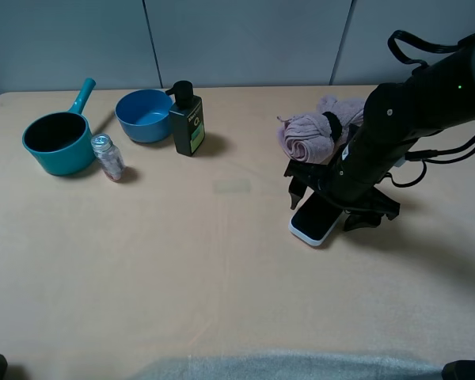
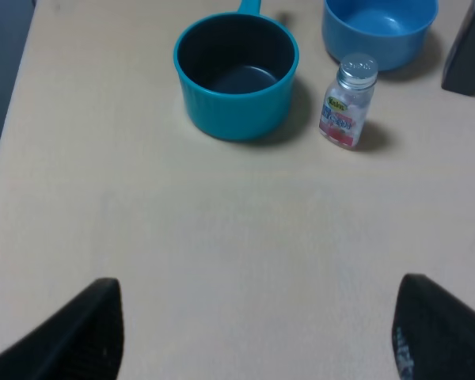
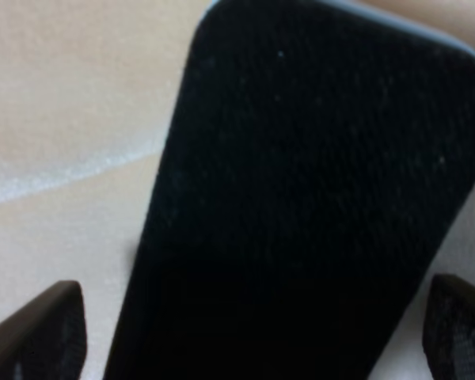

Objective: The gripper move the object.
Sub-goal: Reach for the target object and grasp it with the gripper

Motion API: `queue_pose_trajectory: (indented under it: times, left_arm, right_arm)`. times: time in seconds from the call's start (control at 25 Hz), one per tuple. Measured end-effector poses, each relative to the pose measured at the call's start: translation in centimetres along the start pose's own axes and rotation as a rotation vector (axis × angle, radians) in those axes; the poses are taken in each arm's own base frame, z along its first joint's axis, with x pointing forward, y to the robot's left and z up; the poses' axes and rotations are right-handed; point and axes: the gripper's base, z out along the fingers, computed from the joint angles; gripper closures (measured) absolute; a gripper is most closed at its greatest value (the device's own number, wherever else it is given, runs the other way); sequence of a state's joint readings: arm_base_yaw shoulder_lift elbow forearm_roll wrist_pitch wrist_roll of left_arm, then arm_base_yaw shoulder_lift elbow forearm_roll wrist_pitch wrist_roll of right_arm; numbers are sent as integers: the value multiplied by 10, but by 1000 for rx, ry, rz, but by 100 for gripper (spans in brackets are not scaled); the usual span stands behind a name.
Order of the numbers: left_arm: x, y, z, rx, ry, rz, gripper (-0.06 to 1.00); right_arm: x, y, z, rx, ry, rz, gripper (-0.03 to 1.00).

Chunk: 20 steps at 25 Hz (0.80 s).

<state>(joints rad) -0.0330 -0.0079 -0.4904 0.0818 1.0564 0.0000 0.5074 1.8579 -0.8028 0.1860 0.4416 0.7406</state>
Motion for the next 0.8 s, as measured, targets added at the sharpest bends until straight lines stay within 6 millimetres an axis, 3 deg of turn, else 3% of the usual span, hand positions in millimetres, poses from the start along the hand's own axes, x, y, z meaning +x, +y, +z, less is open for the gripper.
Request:
queue_pose_trajectory:
  times: [0.44,0.8]
  left_arm:
    - [0,0,0,0,0,0,18]
    - [0,0,0,0,0,0,18]
  right_arm:
    - [-1,0,0,-2,-14,-17,33]
    - [-2,0,0,0,-19,-28,43]
